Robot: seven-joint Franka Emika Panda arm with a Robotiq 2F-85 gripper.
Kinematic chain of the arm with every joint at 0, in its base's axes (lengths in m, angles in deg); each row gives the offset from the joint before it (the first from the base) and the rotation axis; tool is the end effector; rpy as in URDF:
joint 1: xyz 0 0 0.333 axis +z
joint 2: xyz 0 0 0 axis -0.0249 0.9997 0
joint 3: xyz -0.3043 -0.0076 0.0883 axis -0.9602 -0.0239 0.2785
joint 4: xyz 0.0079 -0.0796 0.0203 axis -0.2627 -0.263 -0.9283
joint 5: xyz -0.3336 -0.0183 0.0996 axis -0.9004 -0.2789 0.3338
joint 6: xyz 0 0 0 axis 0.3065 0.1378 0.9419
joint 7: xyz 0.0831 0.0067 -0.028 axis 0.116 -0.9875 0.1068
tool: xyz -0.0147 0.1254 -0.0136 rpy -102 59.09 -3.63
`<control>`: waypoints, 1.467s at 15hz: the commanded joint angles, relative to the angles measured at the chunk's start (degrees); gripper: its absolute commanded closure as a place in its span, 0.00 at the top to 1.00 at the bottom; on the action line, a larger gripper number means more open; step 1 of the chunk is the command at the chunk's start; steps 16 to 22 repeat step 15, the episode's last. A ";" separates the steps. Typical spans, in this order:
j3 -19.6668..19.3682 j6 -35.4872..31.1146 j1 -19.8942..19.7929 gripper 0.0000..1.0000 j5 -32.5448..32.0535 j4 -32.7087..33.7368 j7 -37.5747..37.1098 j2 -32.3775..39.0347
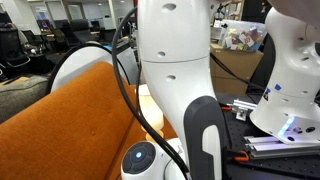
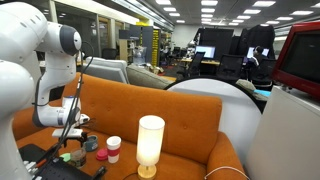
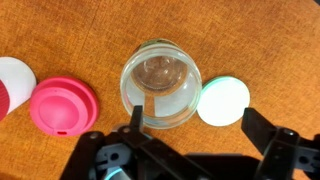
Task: Move the jar to the left side of the sofa
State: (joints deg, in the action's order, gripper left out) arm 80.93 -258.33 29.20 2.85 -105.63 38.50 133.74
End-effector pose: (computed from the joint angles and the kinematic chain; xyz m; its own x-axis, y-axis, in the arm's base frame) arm 0.3775 0.2987 -0.0444 0.8099 0.5866 -0.0059 0.5839 -0.8071 -0.0877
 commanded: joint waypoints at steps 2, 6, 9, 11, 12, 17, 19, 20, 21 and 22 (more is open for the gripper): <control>-1.36 -1.33 2.54 1.00 0.79 -6.13 -1.50 -5.98; -1.22 -2.15 2.81 1.00 0.77 -12.02 -1.34 -12.35; -0.20 -1.19 1.82 1.00 0.57 -11.20 -0.65 -11.87; -0.09 -1.18 1.58 1.00 0.57 -12.67 -0.65 -13.18; -0.09 -1.18 1.56 1.00 0.57 -12.73 -0.65 -13.16; -0.08 -1.18 1.56 1.00 0.57 -12.73 -0.65 -13.15; -0.08 -1.18 1.56 1.00 0.57 -12.73 -0.65 -13.15; -0.08 -1.18 1.56 1.00 0.57 -12.73 -0.65 -13.15; -0.08 -1.18 1.56 1.00 0.57 -12.73 -0.65 -13.15; -0.08 -1.18 1.56 1.00 0.57 -12.73 -0.65 -13.15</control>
